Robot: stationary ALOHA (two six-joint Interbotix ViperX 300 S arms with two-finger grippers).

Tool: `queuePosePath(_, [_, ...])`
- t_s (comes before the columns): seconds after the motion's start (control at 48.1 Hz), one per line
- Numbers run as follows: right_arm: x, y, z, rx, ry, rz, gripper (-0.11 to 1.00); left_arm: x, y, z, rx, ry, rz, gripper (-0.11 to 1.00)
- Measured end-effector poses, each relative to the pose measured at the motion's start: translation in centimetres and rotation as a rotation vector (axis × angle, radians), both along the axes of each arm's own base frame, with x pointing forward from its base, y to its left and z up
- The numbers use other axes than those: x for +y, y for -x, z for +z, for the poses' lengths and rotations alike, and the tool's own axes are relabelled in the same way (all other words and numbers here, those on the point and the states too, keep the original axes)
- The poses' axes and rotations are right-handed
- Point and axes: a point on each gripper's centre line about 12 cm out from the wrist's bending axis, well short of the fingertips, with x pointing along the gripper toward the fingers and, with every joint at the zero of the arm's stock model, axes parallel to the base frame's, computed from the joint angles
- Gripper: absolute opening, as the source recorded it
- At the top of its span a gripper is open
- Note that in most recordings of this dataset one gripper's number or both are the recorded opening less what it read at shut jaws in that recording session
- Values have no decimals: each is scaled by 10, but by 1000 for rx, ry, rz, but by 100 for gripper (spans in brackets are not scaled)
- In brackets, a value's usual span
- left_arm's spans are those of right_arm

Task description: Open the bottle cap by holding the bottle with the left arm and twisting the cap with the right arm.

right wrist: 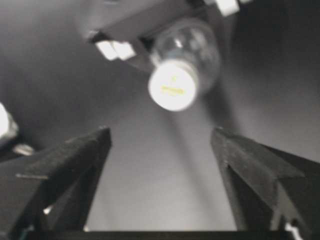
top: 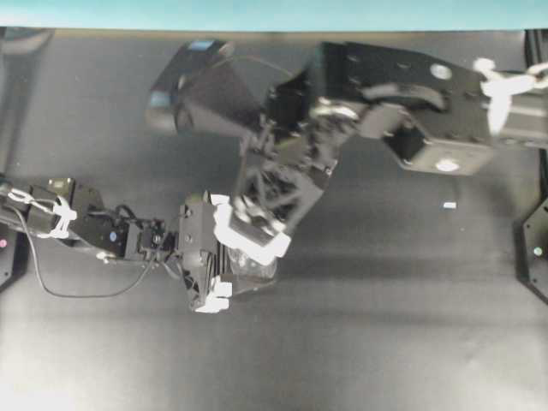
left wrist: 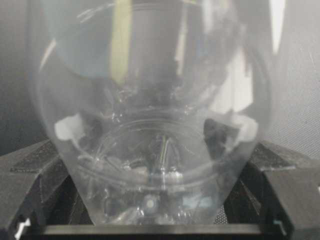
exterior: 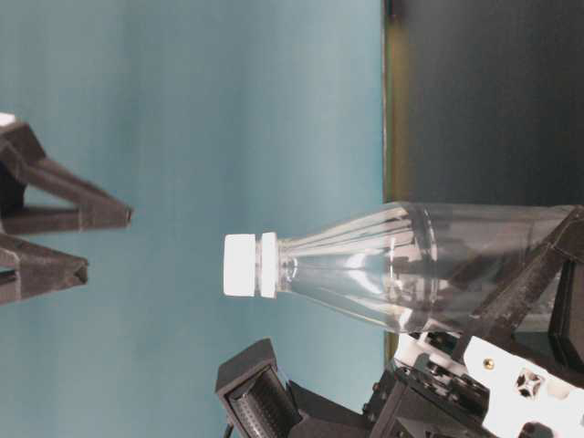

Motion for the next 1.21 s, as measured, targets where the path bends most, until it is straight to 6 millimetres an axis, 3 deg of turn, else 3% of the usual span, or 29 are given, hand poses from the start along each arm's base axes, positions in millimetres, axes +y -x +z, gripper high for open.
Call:
queuePosePath(0.229, [0,-9,-6,35,-46,-166,76,-1,0,0,0,-1,-2,82])
queuePosePath(0.624, [1,-20,-56,116,-42,-182,76,-1,1,-1,3,-2,-2,82])
queuePosePath(0.831, [0,-23,-66,104,-43,-190,74,-1,1,-1,5,0,-2,82])
queuePosePath(0.956, [1,-21,-70,118,-43,-190,63,-1,1,-1,3,0,-2,82])
queuePosePath(1.102, [1,-19,-75,129,-43,-190,38,-1,1,-1,5,0,-2,82])
queuePosePath(1.206, [0,-18,-75,131,-37,-178,37,-1,1,-1,3,-3,-3,82])
